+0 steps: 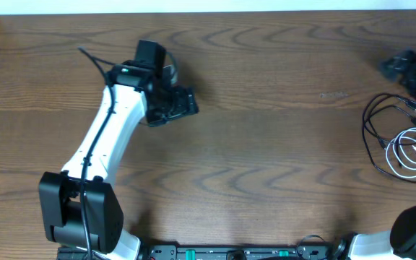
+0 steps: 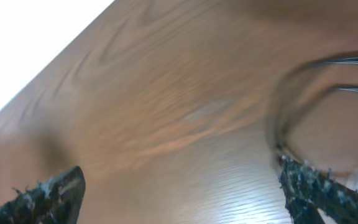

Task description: Untangle cables

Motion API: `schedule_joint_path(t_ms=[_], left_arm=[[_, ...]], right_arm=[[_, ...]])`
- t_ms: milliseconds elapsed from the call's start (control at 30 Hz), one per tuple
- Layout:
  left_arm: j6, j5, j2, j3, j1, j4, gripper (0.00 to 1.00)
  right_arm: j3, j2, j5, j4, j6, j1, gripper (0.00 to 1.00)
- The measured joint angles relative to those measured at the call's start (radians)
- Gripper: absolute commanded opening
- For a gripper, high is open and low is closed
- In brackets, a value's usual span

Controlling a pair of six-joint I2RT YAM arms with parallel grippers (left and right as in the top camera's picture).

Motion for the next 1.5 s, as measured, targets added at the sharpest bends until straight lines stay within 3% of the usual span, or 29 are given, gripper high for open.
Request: schedule_joint_path(t_ms=[167, 333, 467, 900, 1133, 1367, 1500], left_arm=[[0.000, -0.165, 0.000, 0.000, -0.097, -0.019, 0.93], [0.000, -0.393, 0.000, 0.000, -0.106, -0.097, 0.96], [-0.021, -0.479, 0.000, 0.000, -0.092, -0.147, 0.96], [-0.105, -0.515, -0.001, -0.002, -0.078, -0.468, 0.97], [-0.111, -0.520, -0.196, -0.158, -0.078, -0.336, 0.97], [-0.113, -0.557, -0.696, -0.408, -0.078, -0.117, 0.97], [-0.113, -0.562, -0.952, -0.456, -0.077, -0.086, 0.97]], right_arm=[[0.000, 0.042, 0.014, -0.049, -0.135, 0.186, 0.99], [0.000, 0.127, 0.235, -0.104, -0.182, 0.359, 0.99], [0.000, 0.238, 0.365, -0.172, -0.191, 0.488, 0.99], [-0.004, 0.259, 0.365, -0.385, -0.156, 0.521, 0.99], [-0.110, -0.036, 0.391, -0.225, -0.153, 0.520, 0.99], [-0.498, -0.522, 0.423, 0.058, -0.153, 0.520, 0.99], [-0.682, -0.803, 0.429, 0.108, -0.153, 0.520, 0.99]])
